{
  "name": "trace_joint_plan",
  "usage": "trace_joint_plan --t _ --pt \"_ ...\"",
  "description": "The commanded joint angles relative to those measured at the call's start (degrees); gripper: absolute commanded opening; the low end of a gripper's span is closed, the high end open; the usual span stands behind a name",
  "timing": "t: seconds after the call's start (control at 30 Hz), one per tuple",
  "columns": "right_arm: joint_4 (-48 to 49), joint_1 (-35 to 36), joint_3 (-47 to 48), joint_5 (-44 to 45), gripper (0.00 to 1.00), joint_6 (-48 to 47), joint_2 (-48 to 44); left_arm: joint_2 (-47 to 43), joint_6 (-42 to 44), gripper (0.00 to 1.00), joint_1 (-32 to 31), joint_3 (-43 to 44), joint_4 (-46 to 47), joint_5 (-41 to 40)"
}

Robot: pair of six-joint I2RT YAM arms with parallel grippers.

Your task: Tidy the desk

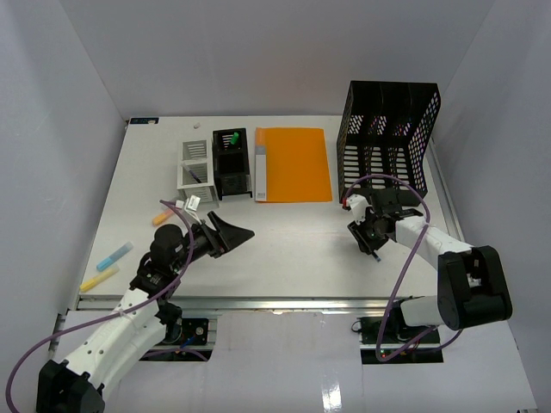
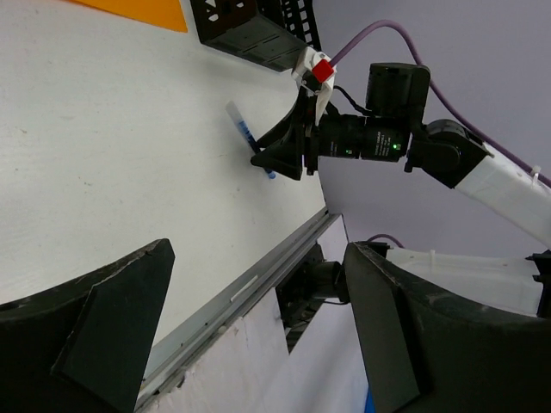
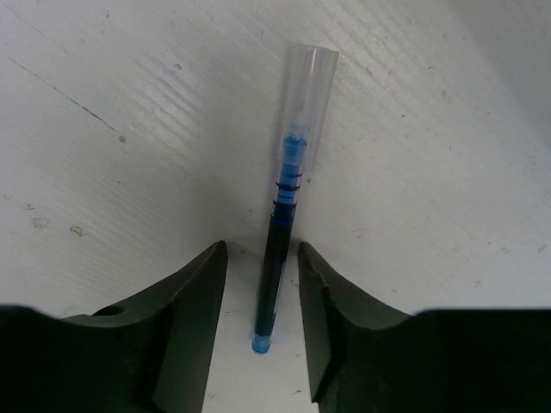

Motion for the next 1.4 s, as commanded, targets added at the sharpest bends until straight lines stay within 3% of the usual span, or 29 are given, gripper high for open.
trace_joint_plan --t 0.0,0.13,0.2,0.3,0.47,0.77,0.9,1.17,1.37 --pt "1.0 0.1 0.7 -1.6 0.39 -0.4 2.3 -0.3 -7.8 0.89 0.2 -2.5 4.5 -2.1" --pt "1.8 0.0 0.0 -2.9 0.14 -0.5 2.2 1.4 -12.2 0.82 0.2 -4.1 7.6 -3.4" --pt "2.4 0.0 -0.5 -3.8 0.08 -0.5 2.1 3.8 -14.2 0.80 0.1 -4.6 9.2 -3.8" --pt "2.9 0.0 -0.8 -5.6 0.08 -0.6 1.2 7.6 -17.1 0.79 -0.4 -5.4 13.5 -4.9" --pt "0.8 0.0 2.2 -15.8 0.08 -1.6 -4.0 19.9 -18.7 0.77 -5.0 -4.6 23.9 -8.4" --pt "-2.5 0.2 10.6 -33.6 0.08 3.7 -4.9 47.1 -18.3 0.74 -14.7 6.2 44.6 -14.3" --pt "-2.9 0.2 12.5 -36.5 0.08 5.4 -2.0 56.6 -18.3 0.73 -17.3 12.6 48.3 -16.0" --pt "-0.8 0.3 12.6 -39.4 0.08 7.7 -1.7 67.0 -18.3 0.69 -19.8 22.6 49.1 -16.4" --pt "-0.1 0.3 12.5 -40.7 0.08 8.4 -1.8 72.4 -18.8 0.56 -21.2 26.9 51.1 -13.9"
